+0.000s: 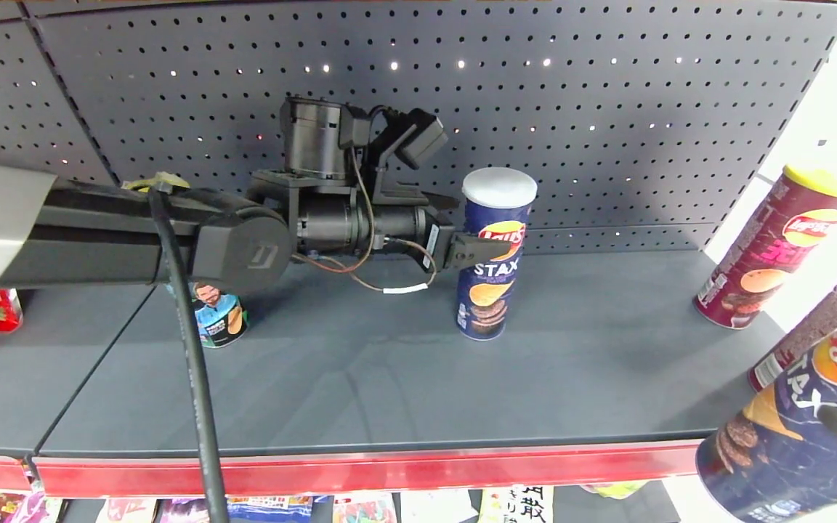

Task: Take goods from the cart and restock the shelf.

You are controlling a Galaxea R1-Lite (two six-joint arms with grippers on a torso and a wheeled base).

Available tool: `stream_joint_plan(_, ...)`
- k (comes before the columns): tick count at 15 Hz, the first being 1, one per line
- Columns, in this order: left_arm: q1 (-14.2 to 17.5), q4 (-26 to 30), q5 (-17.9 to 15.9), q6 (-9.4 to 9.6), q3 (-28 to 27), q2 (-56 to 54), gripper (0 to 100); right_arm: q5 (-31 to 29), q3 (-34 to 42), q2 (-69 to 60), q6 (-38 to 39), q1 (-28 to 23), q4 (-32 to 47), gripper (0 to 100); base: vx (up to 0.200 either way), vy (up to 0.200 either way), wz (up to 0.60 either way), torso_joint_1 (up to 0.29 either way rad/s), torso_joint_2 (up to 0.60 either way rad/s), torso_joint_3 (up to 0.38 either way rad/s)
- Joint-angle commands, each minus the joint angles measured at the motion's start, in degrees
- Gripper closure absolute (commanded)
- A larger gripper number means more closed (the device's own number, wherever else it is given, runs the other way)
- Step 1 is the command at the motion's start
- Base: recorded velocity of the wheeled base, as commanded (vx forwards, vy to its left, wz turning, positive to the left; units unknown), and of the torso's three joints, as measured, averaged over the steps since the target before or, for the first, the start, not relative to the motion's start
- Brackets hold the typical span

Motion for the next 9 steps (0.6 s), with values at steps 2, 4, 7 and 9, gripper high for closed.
stream_joint_plan(2, -0.8, 0.0, 0.1, -0.01, -2.0, 1.6, 0, -0.2, 0.0, -0.2, -0.1, 0.0, 0.0, 100, 0.000, 0.000, 0.00, 0.000, 0.00, 0.000)
stream_joint_plan(4, -1.7, 0.0, 1.3, -0.09, -2.2, 1.6, 0, -0.2, -0.1, -0.2, -0.1, 0.0, 0.0, 100, 0.000, 0.000, 0.00, 0.000, 0.00, 0.000)
stream_joint_plan(7, -3.3, 0.0, 2.1, -0.27, -2.0, 1.7, 0, -0.2, -0.2, -0.2, -0.1, 0.0, 0.0, 100, 0.000, 0.000, 0.00, 0.000, 0.00, 0.000)
stream_joint_plan(9, -3.8, 0.0, 4.0, -0.36, -2.5, 2.3, 0, -0.2, -0.2, -0.5, -0.1, 0.0, 0.0, 100, 0.000, 0.000, 0.00, 0.000, 0.00, 0.000)
